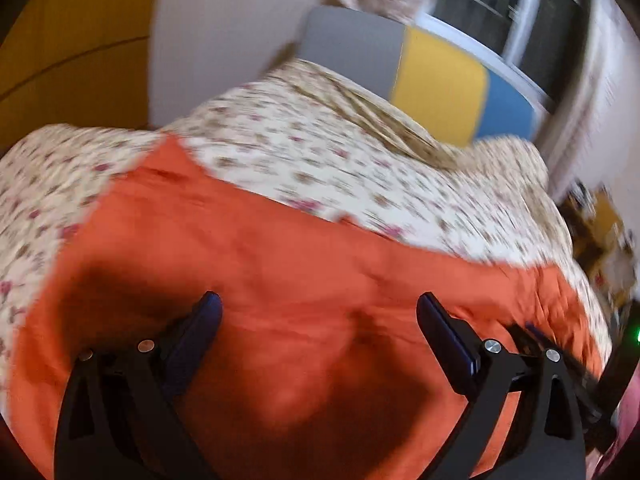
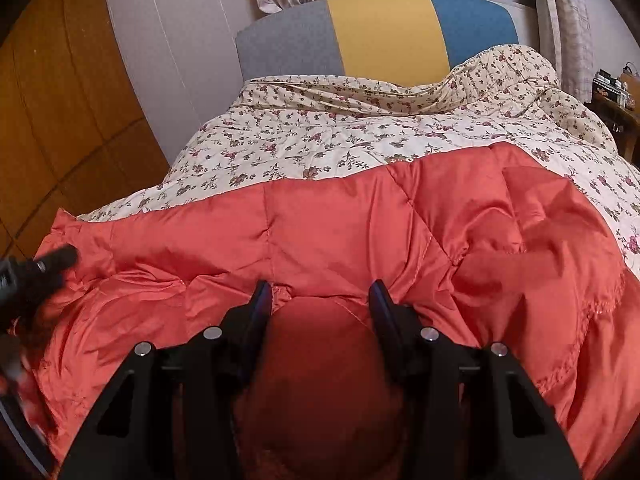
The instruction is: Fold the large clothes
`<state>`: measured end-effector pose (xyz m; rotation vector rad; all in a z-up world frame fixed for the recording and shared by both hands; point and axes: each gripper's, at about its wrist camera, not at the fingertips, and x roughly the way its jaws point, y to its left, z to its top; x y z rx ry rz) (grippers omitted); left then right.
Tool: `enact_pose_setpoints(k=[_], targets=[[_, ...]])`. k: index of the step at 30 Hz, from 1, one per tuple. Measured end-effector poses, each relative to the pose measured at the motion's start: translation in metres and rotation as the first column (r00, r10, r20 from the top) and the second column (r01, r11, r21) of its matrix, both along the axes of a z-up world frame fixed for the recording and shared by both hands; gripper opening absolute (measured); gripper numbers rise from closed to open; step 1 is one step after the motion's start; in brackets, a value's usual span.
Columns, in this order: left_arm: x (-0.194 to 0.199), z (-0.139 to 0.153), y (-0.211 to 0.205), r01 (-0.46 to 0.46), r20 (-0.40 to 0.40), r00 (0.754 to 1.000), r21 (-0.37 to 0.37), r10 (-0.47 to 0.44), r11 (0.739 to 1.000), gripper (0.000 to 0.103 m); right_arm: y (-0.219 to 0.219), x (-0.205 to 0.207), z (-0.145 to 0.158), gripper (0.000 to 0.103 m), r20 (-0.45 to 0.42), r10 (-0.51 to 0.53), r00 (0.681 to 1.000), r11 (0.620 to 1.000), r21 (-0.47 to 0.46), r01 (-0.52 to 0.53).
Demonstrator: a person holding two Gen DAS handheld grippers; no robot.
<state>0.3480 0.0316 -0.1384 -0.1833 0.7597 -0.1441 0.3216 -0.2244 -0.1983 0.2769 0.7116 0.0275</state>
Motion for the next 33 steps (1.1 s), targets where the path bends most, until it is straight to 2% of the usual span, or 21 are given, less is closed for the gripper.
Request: enact_pose_setpoints(k=[4,6,7,10,11,12,15,19,22,25,31,33], targets=[[0.004,0.007,0.038,-0.144,0.042,0.989,0.078,0.141,0.986,0.097,0.002,0.001,0.0,0.051,-0.002,-0.002,1.0,1.0,-0.009,0.002],[0.005,0.004,0.057,-0.224,0.053,0.974,0.116,0.219,0.968,0.097,0.004,0.001,0.0,0.051,-0.004,-0.003,1.0,1.0,-0.017,0.003],[0.008,-0.006,0.07,-0.27,0.027,0.963,0.11,0.269,0.957,0.098,0.005,0.001,0.0,0.052,-0.004,-0.001,1.0,1.0,-0.02,0.001],[0.024,-0.046,0.104,-0.263,-0.156,0.956,-0.096,0.247,0.96,0.1,0.009,0.002,0.0,0.052,-0.004,0.0,1.0,0.999,-0.035,0.0],[0.027,-0.051,0.11,-0.269,-0.161,0.955,-0.132,0.248,0.954,0.1,0.009,0.002,-0.001,0.052,-0.005,-0.001,1.0,0.999,-0.04,0.001],[0.028,-0.051,0.109,-0.274,-0.142,0.956,-0.133,0.256,0.952,0.1,0.009,0.002,-0.001,0.053,-0.005,-0.002,1.0,0.999,-0.042,0.002],[0.033,-0.052,0.098,-0.271,-0.145,0.954,-0.055,0.261,0.961,0.1,0.012,0.004,-0.002,0.053,-0.007,-0.006,1.0,0.999,-0.053,0.005],[0.026,-0.049,0.101,-0.275,-0.138,0.955,-0.074,0.263,0.959,0.1,0.014,0.004,-0.001,0.053,-0.009,-0.008,1.0,0.998,-0.062,0.007],[0.002,-0.038,0.112,-0.308,-0.112,0.948,-0.107,0.296,0.945,0.1,0.014,0.004,-0.001,0.053,-0.011,-0.011,1.0,0.998,-0.064,0.01],[-0.035,-0.028,0.119,-0.319,-0.072,0.948,-0.182,0.311,0.93,0.1,0.014,0.003,-0.001,0.054,-0.009,-0.014,1.0,0.998,-0.069,0.013],[-0.107,-0.042,0.126,-0.328,-0.108,0.944,-0.229,0.311,0.916,0.1,0.019,-0.007,0.005,0.059,0.002,-0.025,1.0,0.995,-0.1,0.025],[-0.133,-0.042,0.124,-0.302,-0.063,0.953,-0.235,0.296,0.924,0.1,0.02,-0.014,0.007,0.061,0.008,-0.021,1.0,0.994,-0.104,0.022]])
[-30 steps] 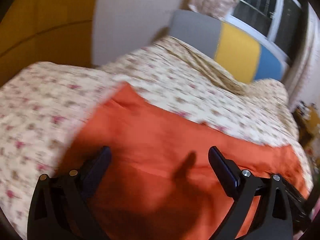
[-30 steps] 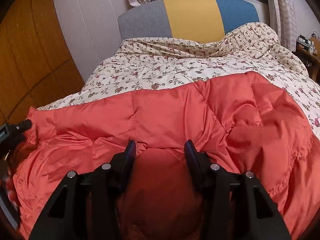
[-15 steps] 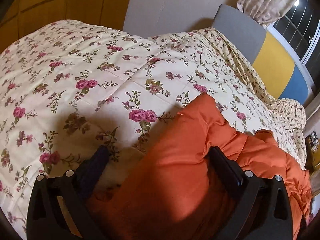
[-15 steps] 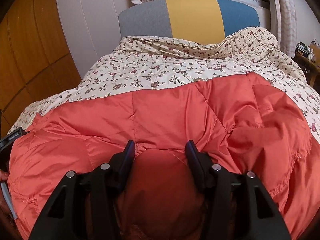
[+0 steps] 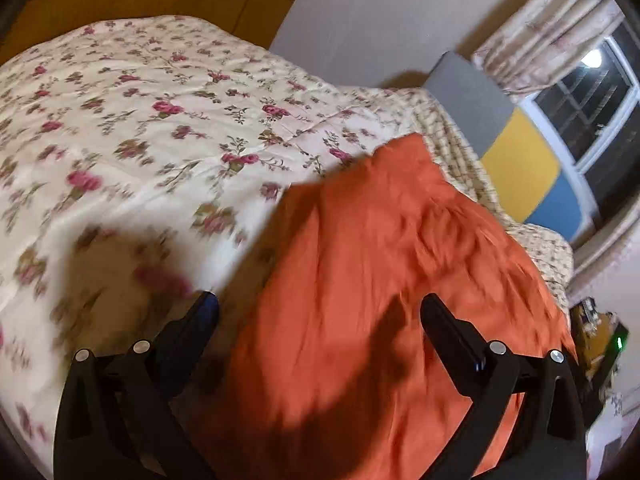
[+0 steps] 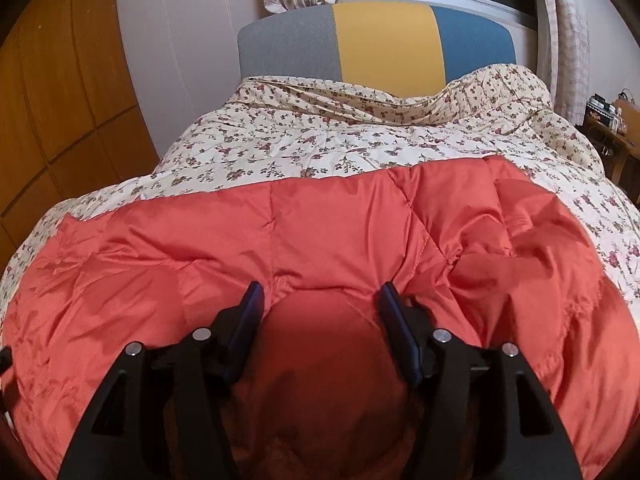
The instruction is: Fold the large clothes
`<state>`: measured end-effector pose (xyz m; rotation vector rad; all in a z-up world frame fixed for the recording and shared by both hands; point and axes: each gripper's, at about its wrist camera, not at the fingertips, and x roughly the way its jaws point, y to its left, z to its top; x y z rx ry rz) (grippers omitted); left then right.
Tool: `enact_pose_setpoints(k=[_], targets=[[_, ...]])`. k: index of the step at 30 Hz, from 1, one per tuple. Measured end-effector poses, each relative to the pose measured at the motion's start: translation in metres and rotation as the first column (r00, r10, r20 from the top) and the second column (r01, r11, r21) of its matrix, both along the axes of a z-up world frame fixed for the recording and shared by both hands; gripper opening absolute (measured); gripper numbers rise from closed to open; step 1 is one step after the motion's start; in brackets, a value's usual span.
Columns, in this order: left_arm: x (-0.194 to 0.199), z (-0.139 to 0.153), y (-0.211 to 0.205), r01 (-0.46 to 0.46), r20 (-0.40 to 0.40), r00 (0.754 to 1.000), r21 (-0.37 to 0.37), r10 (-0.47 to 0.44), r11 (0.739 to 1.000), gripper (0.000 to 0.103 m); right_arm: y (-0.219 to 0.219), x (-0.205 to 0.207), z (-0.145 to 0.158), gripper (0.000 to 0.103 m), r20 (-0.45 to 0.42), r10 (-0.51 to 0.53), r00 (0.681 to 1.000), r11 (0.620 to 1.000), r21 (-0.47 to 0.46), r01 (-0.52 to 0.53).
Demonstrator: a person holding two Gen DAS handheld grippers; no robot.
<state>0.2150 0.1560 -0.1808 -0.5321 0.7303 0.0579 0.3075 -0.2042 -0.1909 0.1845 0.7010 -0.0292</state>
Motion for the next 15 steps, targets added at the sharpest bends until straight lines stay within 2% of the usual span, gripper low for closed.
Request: enact_pose_setpoints(k=[3,6,10,15], targets=[[-0.021,0.001,-0.006,0.041,0.011,0.999,0.014,-0.041,0.999,0.1,0.001,-0.017,0.007,0.063,0.025,0.006,1.0,1.0,0.005,-0.006],[-0.041,0.003,-0.01,0.106,0.034,0.994,-0.059,-0.104,0.993,0.1,0.002,-0.036,0.013,0.063,0.038,0.014,0.999,0.999,0.032,-0.016],[-0.053,0.004,-0.014,0.115,0.052,0.993,-0.113,-0.11,0.987,0.1,0.007,-0.068,0.023,0.061,0.061,0.038,0.997,0.996,0.074,-0.043],[-0.067,-0.002,-0.014,0.077,0.034,0.997,-0.146,-0.072,0.986,0.081,0.014,-0.107,0.031,0.038,0.086,0.083,0.993,0.986,0.139,-0.094]])
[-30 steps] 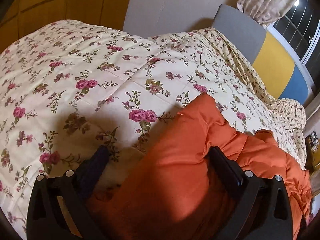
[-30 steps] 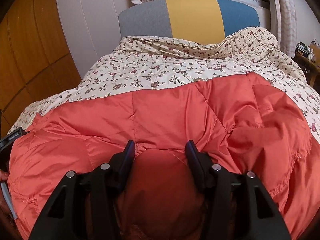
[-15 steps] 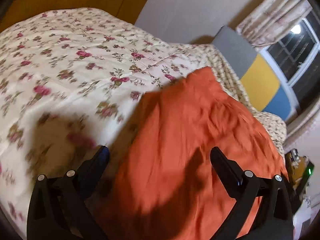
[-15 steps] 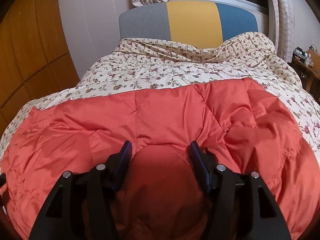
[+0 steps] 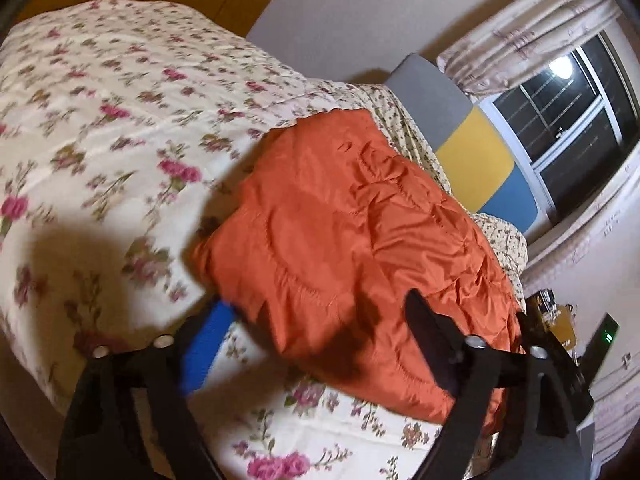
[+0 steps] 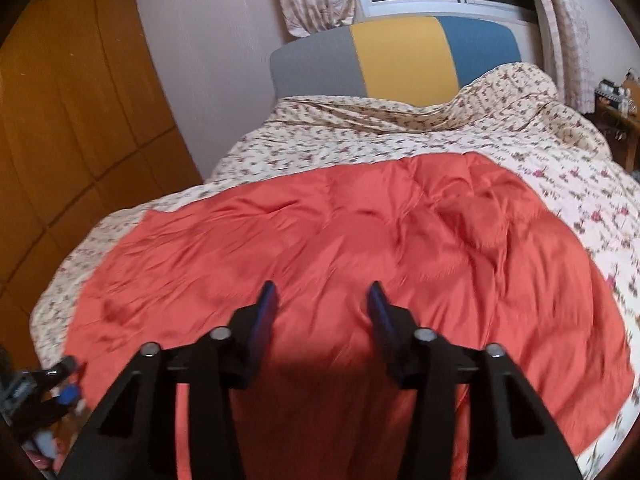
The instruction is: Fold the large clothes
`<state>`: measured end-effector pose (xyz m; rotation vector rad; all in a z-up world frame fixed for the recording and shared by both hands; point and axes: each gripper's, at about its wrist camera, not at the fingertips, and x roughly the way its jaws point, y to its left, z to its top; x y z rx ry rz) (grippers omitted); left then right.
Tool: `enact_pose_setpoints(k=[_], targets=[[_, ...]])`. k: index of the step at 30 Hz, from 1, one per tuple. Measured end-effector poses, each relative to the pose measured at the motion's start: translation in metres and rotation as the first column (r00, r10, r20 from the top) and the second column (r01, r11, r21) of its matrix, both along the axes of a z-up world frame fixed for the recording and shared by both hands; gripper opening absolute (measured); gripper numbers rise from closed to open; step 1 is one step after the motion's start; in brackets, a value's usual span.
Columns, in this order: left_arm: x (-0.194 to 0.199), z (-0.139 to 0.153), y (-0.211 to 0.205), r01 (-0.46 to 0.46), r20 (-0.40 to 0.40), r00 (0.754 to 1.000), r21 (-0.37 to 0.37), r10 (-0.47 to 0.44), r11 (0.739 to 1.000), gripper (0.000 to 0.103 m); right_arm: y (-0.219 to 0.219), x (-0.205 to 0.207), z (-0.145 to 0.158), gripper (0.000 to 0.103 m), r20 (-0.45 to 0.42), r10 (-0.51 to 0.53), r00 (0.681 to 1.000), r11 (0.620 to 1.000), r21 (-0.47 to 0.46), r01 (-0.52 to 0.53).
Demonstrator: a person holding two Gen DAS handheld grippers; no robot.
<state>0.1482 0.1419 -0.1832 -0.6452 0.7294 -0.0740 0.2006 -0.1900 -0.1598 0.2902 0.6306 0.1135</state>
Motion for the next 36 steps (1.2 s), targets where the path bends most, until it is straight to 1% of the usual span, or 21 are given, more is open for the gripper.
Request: enact_pose_setpoints(k=[2,3,6,8,9,12,13,14,18,22,24,25,26,27,28,29,31,32,33,35,36], targets=[[-0.009,-0.005,-0.002,0.017,-0.004,1.0,-0.049,-0.017,0.999,0.077,0.007,-0.014,0.002,0.029,0.01,0.036,0.999,0.999,0.014,-0.036],[-0.014,-0.005,-0.005,0.032,0.006,0.999,-0.069,-0.031,0.997,0.077,0.013,-0.019,0.003,0.028,0.014,0.058,0.998,0.998,0.013,-0.058],[-0.015,-0.002,-0.019,0.114,0.038,0.993,-0.076,-0.111,0.991,0.077,0.031,-0.03,0.001,0.025,0.019,0.114,0.993,0.993,-0.024,-0.114],[-0.007,-0.001,-0.023,0.125,0.045,0.992,-0.08,-0.122,0.989,0.077,0.042,-0.032,-0.002,0.025,0.022,0.127,0.992,0.99,-0.068,-0.125],[-0.004,-0.002,-0.023,0.122,0.042,0.992,-0.09,-0.118,0.988,0.077,0.045,-0.031,-0.005,0.025,0.015,0.128,0.992,0.988,-0.085,-0.126],[0.012,-0.006,-0.02,0.095,0.036,0.995,-0.155,-0.091,0.983,0.077,0.054,-0.023,-0.024,0.025,-0.054,0.131,0.99,0.981,-0.138,-0.137],[0.015,-0.007,-0.019,0.088,0.038,0.996,-0.166,-0.083,0.982,0.077,0.057,-0.022,-0.029,0.025,-0.057,0.137,0.989,0.977,-0.154,-0.145],[0.019,-0.008,-0.018,0.077,0.04,0.997,-0.173,-0.071,0.982,0.077,0.059,-0.022,-0.034,0.025,-0.053,0.142,0.988,0.973,-0.177,-0.15],[0.027,-0.009,-0.018,0.057,0.047,0.998,-0.173,-0.049,0.983,0.077,0.064,-0.023,-0.042,0.025,-0.052,0.133,0.99,0.97,-0.197,-0.141],[0.028,-0.009,-0.02,0.036,0.063,0.998,-0.173,-0.025,0.984,0.077,0.062,-0.027,-0.046,0.025,-0.036,0.133,0.99,0.973,-0.183,-0.137],[0.032,-0.008,-0.018,0.021,0.058,0.998,-0.197,-0.01,0.98,0.077,0.06,-0.029,-0.046,0.025,-0.035,0.132,0.991,0.975,-0.178,-0.136],[0.034,-0.008,-0.016,0.013,0.055,0.998,-0.209,-0.001,0.978,0.077,0.059,-0.032,-0.045,0.023,-0.029,0.134,0.991,0.975,-0.173,-0.137],[0.035,-0.008,-0.014,0.0,0.049,0.999,-0.222,0.011,0.975,0.077,0.056,-0.035,-0.043,0.015,-0.019,0.143,0.99,0.977,-0.156,-0.144],[0.036,-0.008,-0.013,-0.01,0.043,0.999,-0.224,0.02,0.974,0.075,0.054,-0.042,-0.04,0.013,-0.001,0.162,0.987,0.979,-0.124,-0.16],[0.035,-0.009,-0.012,-0.017,0.04,0.999,-0.218,0.027,0.976,0.071,0.051,-0.047,-0.038,0.013,0.016,0.171,0.985,0.98,-0.108,-0.168],[0.034,-0.01,-0.013,-0.019,0.045,0.999,-0.209,0.029,0.978,0.071,0.053,-0.05,-0.039,0.013,0.019,0.172,0.985,0.978,-0.125,-0.168],[0.032,-0.011,-0.015,-0.011,0.059,0.998,-0.176,0.022,0.984,0.071,0.06,-0.049,-0.044,0.013,-0.004,0.18,0.984,0.969,-0.171,-0.178],[0.032,-0.01,-0.018,-0.008,0.062,0.998,-0.152,0.018,0.988,0.071,0.062,-0.048,-0.047,0.013,-0.011,0.179,0.984,0.968,-0.179,-0.178],[0.032,-0.01,-0.018,-0.013,0.065,0.998,-0.146,0.023,0.989,0.071,0.061,-0.046,-0.048,0.013,-0.019,0.177,0.984,0.969,-0.173,-0.178],[0.033,-0.01,-0.017,-0.027,0.069,0.997,-0.169,0.039,0.985,0.076,0.06,-0.045,-0.05,0.013,-0.027,0.179,0.983,0.971,-0.158,-0.181],[0.035,-0.01,-0.016,-0.037,0.065,0.997,-0.177,0.049,0.984,0.077,0.059,-0.045,-0.051,0.013,-0.027,0.181,0.983,0.972,-0.146,-0.183]])
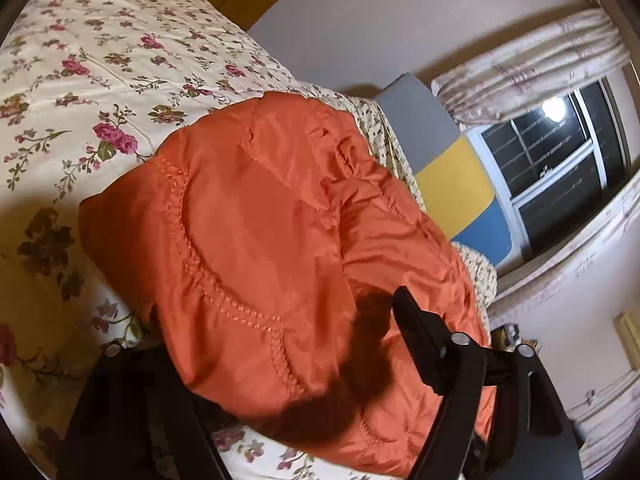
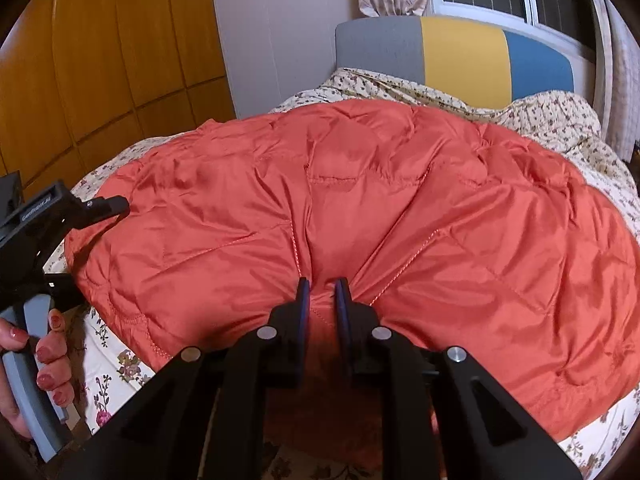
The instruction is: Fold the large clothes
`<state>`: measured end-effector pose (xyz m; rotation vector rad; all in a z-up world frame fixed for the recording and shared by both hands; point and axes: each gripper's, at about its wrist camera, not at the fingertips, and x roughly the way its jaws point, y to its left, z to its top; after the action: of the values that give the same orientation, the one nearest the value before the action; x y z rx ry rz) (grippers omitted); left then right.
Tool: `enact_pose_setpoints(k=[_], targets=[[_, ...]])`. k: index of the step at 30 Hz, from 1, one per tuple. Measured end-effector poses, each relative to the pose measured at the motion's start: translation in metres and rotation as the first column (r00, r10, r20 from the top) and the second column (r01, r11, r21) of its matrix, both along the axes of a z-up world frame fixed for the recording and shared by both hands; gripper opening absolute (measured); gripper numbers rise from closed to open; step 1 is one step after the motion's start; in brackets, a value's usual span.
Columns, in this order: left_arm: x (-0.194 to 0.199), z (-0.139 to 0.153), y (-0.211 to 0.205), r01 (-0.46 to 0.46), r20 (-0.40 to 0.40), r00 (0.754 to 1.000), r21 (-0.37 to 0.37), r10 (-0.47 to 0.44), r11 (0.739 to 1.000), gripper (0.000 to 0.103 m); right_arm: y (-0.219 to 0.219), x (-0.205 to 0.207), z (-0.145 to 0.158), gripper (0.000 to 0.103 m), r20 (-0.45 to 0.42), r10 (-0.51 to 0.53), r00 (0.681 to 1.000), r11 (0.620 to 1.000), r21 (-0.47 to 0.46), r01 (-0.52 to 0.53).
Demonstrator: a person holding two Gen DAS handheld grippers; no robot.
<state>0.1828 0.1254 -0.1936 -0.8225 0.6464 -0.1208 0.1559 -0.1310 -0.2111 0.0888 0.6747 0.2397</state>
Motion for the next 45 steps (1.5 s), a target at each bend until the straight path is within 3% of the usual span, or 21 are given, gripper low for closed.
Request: enact_pose_setpoints(k=[3,6,8,11,18,28,34,38,41,42,45], targets=[[0.006,-0.001,0.004,-0.028,-0.022,0.999,-0.035,0.027,0.999,0.076,-0.005,0.0,-0.001,0.013,-0.005,0.002,1.0,0.999,0.034,-0.002],[0.01,-0.005,0.013,-0.087,-0.071,0.994,-0.088,0.081,0.992,0.047,-0.006,-0.001,-0.001,0.013,-0.001,0.001,1.0,0.999,0.04,0.0],[0.01,-0.005,0.017,-0.092,-0.074,0.994,-0.112,0.084,0.989,0.037,-0.01,0.001,-0.001,0.013,-0.002,0.002,1.0,0.999,0.048,-0.002],[0.006,0.011,0.011,-0.066,-0.037,0.997,-0.033,0.065,0.997,0.025,-0.013,0.001,-0.001,0.013,-0.006,0.0,1.0,0.998,0.067,0.0],[-0.007,0.06,-0.016,-0.031,0.101,0.995,0.14,0.017,0.99,0.021,-0.025,0.003,-0.003,0.012,-0.022,-0.011,1.0,0.993,0.115,0.013],[-0.017,0.114,-0.073,0.054,0.232,0.963,0.329,-0.136,0.943,0.021,-0.031,0.007,-0.005,0.011,-0.038,-0.019,0.999,0.989,0.147,0.025],[-0.026,0.132,-0.112,0.11,0.279,0.925,0.452,-0.257,0.885,0.021,-0.036,0.01,-0.006,0.011,-0.053,-0.013,0.999,0.982,0.188,0.023],[-0.033,0.138,-0.146,0.13,0.297,0.885,0.58,-0.357,0.804,0.021,-0.046,0.011,-0.005,0.012,-0.076,0.003,0.997,0.967,0.254,0.017],[-0.039,0.14,-0.171,0.135,0.299,0.851,0.671,-0.432,0.729,0.021,-0.068,0.008,-0.002,0.013,-0.094,0.01,0.996,0.926,0.377,0.027],[-0.041,0.139,-0.179,0.132,0.295,0.841,0.703,-0.455,0.699,0.021,-0.078,0.001,0.001,0.013,-0.082,-0.01,0.997,0.909,0.414,0.044],[-0.044,0.137,-0.194,0.125,0.288,0.822,0.751,-0.492,0.649,0.021,-0.108,-0.02,0.012,0.018,-0.04,-0.091,0.995,0.887,0.451,0.1]])
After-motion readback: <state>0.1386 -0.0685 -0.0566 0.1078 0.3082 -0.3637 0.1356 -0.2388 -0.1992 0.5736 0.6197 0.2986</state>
